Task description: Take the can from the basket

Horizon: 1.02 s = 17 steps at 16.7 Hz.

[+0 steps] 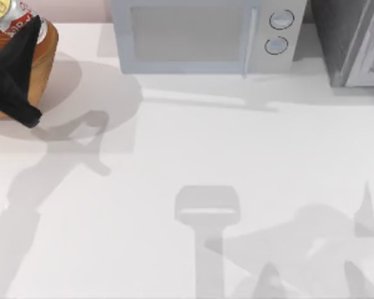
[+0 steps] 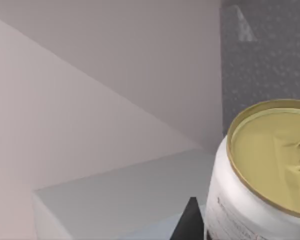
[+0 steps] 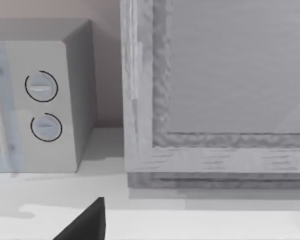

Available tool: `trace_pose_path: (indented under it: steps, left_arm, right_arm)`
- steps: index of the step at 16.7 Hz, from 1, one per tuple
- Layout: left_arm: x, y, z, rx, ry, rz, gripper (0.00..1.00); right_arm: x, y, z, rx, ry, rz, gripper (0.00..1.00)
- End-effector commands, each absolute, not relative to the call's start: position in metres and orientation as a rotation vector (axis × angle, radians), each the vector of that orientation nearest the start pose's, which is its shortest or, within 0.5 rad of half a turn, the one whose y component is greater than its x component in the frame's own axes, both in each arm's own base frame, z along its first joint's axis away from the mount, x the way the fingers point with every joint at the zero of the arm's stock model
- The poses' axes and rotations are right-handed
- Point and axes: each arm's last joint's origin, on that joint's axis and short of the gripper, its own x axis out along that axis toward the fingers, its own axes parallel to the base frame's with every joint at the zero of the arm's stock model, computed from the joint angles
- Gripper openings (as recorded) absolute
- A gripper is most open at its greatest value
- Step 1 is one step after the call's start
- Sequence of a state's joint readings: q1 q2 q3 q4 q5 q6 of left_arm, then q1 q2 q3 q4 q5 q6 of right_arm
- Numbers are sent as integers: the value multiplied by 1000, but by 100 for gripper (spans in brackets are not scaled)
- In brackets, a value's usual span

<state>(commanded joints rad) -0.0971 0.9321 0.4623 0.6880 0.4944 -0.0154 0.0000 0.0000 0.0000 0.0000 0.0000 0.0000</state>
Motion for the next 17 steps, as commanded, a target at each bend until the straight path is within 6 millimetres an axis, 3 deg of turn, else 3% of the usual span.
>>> trace_pose_path:
  steps: [9, 17]
  left_arm:
    - [276, -55, 268, 59, -256, -829, 0]
    - [330, -75, 226, 88, -246, -1036, 0]
  right_arm:
    - [106, -1, 160, 0, 0, 0, 100]
    - [106, -1, 160, 0, 0, 0, 100]
